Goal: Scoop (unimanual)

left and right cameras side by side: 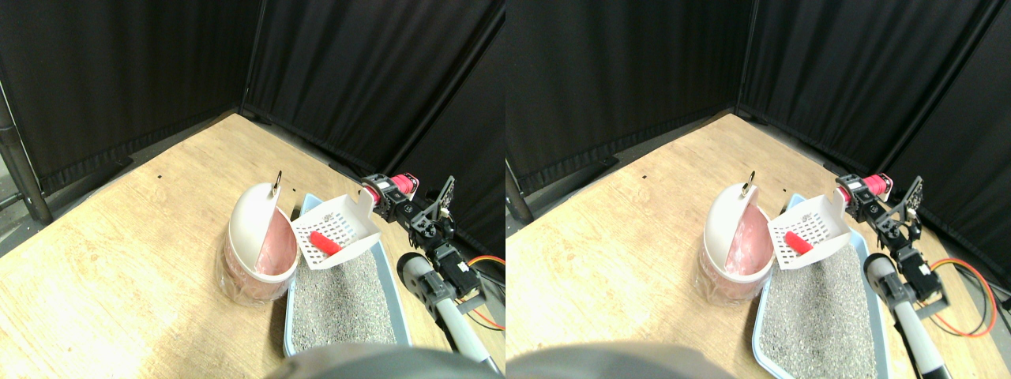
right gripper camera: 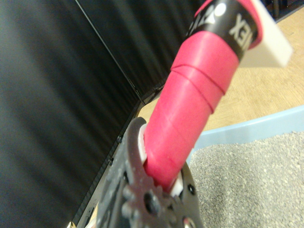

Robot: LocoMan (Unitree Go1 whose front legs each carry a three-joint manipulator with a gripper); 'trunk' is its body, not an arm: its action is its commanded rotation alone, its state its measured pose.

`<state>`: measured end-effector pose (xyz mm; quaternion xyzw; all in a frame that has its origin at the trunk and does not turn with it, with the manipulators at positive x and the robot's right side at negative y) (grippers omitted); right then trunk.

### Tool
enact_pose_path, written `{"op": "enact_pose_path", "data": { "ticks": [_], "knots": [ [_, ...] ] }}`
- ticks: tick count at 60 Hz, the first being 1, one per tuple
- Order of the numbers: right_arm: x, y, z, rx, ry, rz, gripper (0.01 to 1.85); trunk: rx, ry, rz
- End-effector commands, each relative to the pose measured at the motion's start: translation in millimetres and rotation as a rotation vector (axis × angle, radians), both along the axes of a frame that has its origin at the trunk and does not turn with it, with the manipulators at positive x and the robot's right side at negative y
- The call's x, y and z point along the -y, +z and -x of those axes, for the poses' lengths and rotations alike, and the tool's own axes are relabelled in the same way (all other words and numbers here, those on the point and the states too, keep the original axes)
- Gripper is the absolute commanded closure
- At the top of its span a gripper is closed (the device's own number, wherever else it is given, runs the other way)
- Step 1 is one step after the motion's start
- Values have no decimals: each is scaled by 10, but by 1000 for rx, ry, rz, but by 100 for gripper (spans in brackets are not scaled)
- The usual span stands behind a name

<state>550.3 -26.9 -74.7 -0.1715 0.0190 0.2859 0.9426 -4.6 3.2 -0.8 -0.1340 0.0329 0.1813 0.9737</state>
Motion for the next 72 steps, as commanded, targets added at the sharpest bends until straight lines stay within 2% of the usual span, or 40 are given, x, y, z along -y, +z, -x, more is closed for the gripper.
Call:
{"op": "enact_pose_path", "data": {
  "ticks": [1,4,11,12,14,17,25,26,38,42,52,54,56,59,60,62,65,67,68,70,72],
  "knots": [
    [-64,155,24,64,11,-17,181,-13,11,-8],
    [-69,169,28,49,-7,-8,181,-11,10,-8],
    [-90,209,44,66,-6,26,181,-11,10,-7],
    [-97,216,50,68,-24,31,181,-10,9,-8],
    [-101,204,39,92,6,45,181,-10,9,-8],
    [-109,215,55,82,-11,59,181,-10,10,-8],
    [-125,195,62,105,35,86,181,-10,12,-7],
    [-136,198,92,89,1,102,181,-10,12,-7],
    [-139,184,94,126,27,121,181,-7,13,-7],
    [-148,193,100,118,27,129,181,-5,11,-8],
    [-153,230,126,120,-6,103,181,-5,10,-8],
    [-156,236,124,127,-3,147,181,-5,10,-8],
    [-161,249,135,101,-11,141,181,-4,9,-9],
    [-172,256,134,117,-7,173,181,-4,9,-9],
    [-172,256,130,127,7,163,171,-4,9,-9],
    [-177,266,133,119,-6,163,162,-4,9,-9],
    [-180,273,133,127,-4,163,167,-4,9,-9],
    [-185,281,134,114,-29,173,166,-2,10,-11],
    [-186,285,126,132,-3,194,170,-2,10,-11],
    [-199,294,139,116,-27,223,181,-3,8,-11],
    [-207,284,144,119,-17,217,181,-3,8,-11]
  ]
}}
